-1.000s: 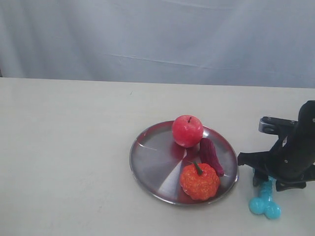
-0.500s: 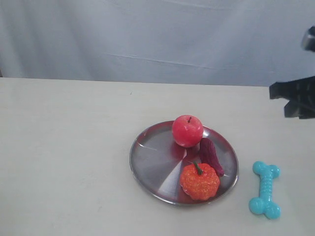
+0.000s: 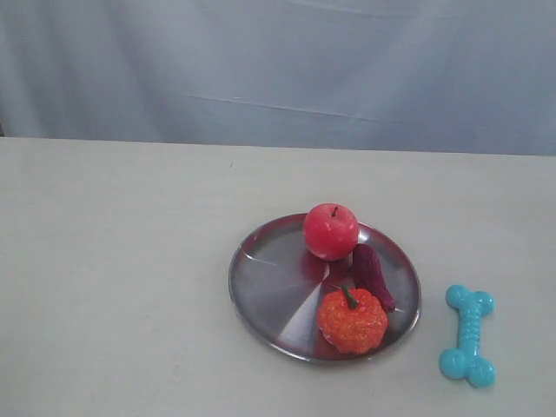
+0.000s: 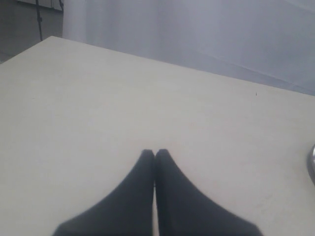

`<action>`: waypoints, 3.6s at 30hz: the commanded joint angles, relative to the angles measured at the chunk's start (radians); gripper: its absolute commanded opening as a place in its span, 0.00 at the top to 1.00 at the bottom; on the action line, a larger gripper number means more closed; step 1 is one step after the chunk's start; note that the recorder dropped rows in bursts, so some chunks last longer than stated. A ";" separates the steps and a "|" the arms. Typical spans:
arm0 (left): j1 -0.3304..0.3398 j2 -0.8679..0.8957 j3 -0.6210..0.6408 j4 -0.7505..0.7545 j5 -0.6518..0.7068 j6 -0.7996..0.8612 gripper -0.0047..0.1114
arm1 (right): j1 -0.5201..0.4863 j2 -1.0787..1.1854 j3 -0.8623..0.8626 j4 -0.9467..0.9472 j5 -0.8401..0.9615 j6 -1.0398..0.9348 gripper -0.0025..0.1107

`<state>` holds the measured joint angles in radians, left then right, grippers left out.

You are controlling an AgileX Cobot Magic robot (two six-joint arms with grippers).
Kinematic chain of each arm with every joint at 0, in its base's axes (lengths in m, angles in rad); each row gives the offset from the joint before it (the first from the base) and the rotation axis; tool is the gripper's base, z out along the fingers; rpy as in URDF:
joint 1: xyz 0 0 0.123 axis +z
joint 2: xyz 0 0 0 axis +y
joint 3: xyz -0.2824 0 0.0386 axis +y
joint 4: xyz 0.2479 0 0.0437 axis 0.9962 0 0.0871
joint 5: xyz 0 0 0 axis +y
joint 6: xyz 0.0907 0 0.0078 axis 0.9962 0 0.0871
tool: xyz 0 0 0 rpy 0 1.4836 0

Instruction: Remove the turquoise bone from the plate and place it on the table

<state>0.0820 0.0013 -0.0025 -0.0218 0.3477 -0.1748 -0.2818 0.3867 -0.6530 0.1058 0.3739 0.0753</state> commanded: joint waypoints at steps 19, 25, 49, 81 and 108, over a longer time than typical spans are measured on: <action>-0.005 -0.001 0.003 -0.004 -0.005 -0.004 0.96 | -0.001 -0.387 0.270 0.128 0.038 -0.013 0.98; -0.005 -0.001 0.003 -0.004 -0.005 -0.004 0.96 | 0.006 -0.387 0.270 0.128 0.045 -0.013 0.98; -0.005 -0.001 0.003 -0.004 -0.005 -0.004 0.96 | 0.006 -0.387 0.286 -0.118 0.038 -0.016 0.98; -0.005 -0.001 0.003 -0.004 -0.005 -0.004 0.96 | 0.006 -0.387 0.653 -0.119 -0.156 -0.075 0.98; -0.005 -0.001 0.003 -0.004 -0.005 -0.004 0.96 | 0.006 -0.387 0.653 -0.106 -0.025 -0.053 0.98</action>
<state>0.0820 0.0013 -0.0025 -0.0218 0.3477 -0.1748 -0.2800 0.0044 -0.0012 0.0000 0.3502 0.0212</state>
